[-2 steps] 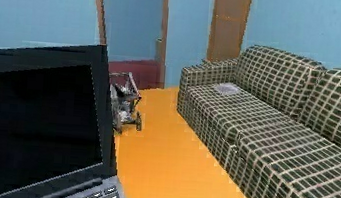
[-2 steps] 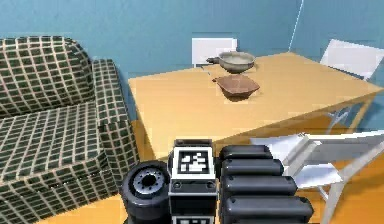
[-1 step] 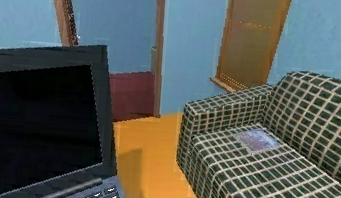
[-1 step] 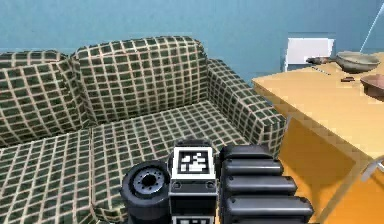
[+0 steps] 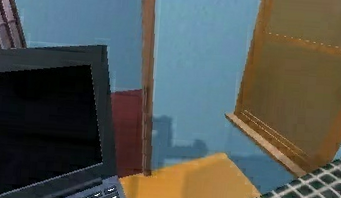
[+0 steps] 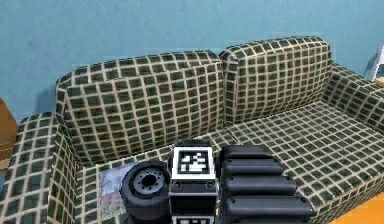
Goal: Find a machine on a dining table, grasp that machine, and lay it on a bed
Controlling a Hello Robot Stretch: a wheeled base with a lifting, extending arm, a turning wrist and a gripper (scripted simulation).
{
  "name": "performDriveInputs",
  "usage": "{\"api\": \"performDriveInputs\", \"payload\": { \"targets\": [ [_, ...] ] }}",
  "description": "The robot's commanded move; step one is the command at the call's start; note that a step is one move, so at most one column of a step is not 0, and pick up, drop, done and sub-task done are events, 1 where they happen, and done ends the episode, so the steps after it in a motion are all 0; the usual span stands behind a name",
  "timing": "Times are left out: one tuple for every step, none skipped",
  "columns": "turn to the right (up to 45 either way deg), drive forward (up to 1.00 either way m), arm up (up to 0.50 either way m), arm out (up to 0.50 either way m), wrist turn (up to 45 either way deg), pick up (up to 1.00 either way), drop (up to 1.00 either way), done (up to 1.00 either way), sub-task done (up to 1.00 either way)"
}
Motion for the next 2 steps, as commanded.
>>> {"api": "performDriveInputs", "payload": {
  "targets": [
    [-24.0,0.0,0.0,0.0,0.0,0.0,0.0,0.0,0.0],
    [0.0,0.05,0.0,0.0,0.0,0.0,0.0,0.0,0.0]
  ]
}}
